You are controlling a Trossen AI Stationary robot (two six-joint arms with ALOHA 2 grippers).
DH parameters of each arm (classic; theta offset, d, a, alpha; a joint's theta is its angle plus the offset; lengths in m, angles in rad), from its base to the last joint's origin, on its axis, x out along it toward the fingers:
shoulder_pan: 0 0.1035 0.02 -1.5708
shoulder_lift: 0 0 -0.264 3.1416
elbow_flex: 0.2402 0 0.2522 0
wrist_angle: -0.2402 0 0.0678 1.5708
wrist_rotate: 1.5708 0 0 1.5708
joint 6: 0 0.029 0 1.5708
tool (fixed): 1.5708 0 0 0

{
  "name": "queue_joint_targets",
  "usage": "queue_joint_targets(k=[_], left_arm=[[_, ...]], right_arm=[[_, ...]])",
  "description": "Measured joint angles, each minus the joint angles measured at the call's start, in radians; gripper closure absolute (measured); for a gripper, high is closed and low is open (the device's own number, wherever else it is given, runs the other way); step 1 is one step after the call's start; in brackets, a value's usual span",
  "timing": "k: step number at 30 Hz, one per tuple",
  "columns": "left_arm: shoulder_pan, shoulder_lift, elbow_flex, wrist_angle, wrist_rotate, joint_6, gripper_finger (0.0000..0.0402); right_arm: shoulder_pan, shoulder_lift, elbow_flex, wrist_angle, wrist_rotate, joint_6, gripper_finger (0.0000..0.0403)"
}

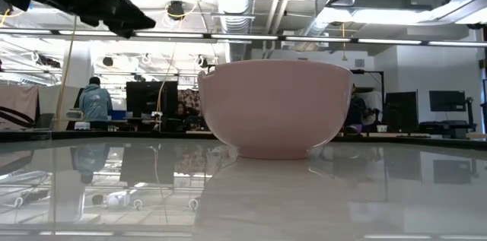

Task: Nest bowls inside each other
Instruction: Return to Home Position

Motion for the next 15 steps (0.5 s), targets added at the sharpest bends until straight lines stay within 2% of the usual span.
queue_joint_targets(k=[8, 15], left_arm=[[0.035, -0.054, 0.000, 0.031, -0.052, 0.050, 0.0244], [0.157, -0.117, 0.000, 0.009, -0.052, 0.014, 0.0244]], right_arm=[[-0.130, -0.327, -0.420, 0.366, 0.002, -0.014, 0.0210], [-0.250, -0.500, -0.693, 0.566, -0.006, 0.024, 0.0210]])
